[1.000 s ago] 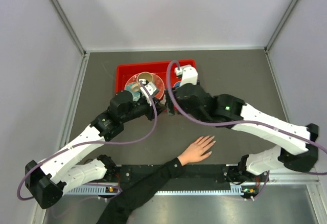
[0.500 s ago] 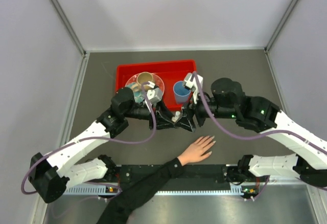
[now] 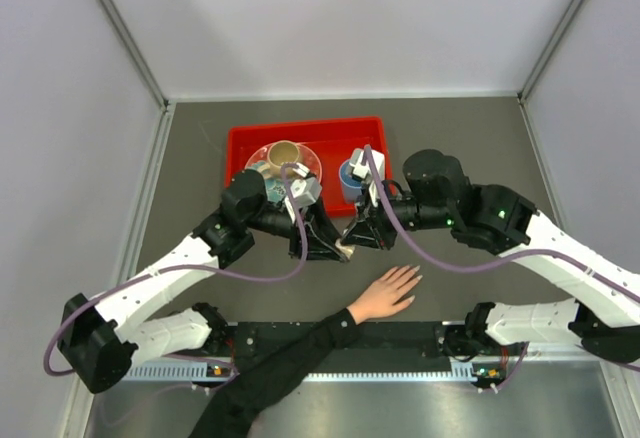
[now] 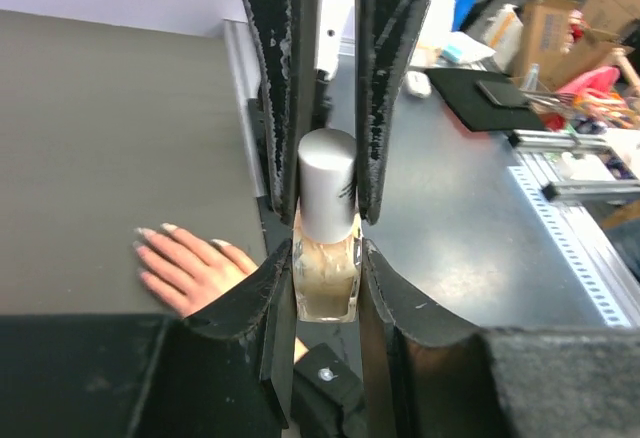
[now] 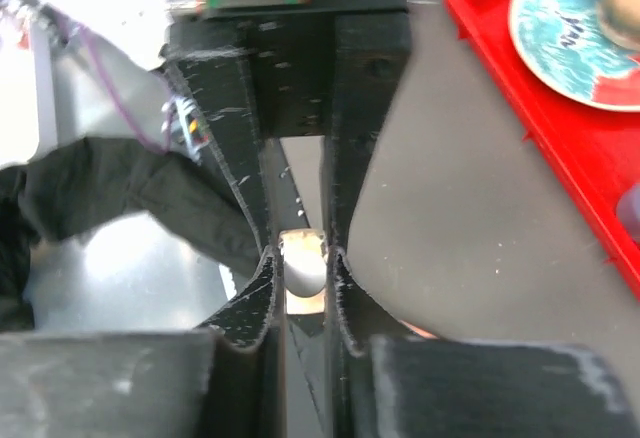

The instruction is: Paint the nails

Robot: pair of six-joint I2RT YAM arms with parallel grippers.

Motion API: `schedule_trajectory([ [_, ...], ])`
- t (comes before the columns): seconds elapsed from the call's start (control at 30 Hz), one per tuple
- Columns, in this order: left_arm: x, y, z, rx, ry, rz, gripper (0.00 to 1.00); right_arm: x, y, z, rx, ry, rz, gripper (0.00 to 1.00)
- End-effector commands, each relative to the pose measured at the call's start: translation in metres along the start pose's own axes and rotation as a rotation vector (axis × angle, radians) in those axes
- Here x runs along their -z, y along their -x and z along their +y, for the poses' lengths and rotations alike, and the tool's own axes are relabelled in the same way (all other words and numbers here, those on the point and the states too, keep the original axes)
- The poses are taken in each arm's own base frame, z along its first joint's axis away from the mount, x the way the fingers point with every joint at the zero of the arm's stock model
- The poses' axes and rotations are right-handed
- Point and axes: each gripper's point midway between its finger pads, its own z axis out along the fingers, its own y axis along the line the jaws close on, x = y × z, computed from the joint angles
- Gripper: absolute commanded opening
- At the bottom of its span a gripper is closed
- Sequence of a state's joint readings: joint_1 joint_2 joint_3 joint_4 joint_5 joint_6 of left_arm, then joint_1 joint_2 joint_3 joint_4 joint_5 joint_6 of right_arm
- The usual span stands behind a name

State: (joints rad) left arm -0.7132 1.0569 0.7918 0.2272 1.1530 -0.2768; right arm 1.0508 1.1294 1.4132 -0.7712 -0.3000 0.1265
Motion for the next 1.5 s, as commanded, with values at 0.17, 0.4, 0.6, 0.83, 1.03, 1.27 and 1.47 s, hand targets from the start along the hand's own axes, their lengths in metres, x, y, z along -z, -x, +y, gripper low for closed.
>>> schedule_trajectory([
  [0.17,0.057,0.034,0.1,-0.175,0.748,-0.083,0.0,-0.019,0.013,-0.066,-0.506,-0.497,-0.221,0.0],
  [0.4,0.107,0.04,0.126,-0.193,1.076,-0.114,0.0,-0.054,0.024,-0.079,-0.481,-0.906,-0.209,0.0],
  [0.6,0.105,0.042,0.122,-0.195,1.057,-0.125,0.0,-0.065,0.041,-0.067,-0.524,-0.81,-0.258,0.0],
  [0.83,0.084,0.039,0.114,-0.185,0.929,-0.113,0.0,-0.028,0.041,-0.066,-0.465,-0.688,-0.278,0.39],
  [1.03,0.037,0.029,0.078,-0.155,0.574,-0.067,0.0,0.019,0.04,-0.05,-0.319,-0.501,-0.242,0.75],
  [1.27,-0.002,0.019,0.006,-0.062,0.029,-0.014,0.0,0.051,0.029,-0.012,-0.148,-0.247,-0.179,0.69],
  [1.47,-0.003,0.015,-0.004,-0.041,-0.044,-0.001,0.0,0.04,0.016,-0.009,-0.104,-0.083,-0.121,0.59],
])
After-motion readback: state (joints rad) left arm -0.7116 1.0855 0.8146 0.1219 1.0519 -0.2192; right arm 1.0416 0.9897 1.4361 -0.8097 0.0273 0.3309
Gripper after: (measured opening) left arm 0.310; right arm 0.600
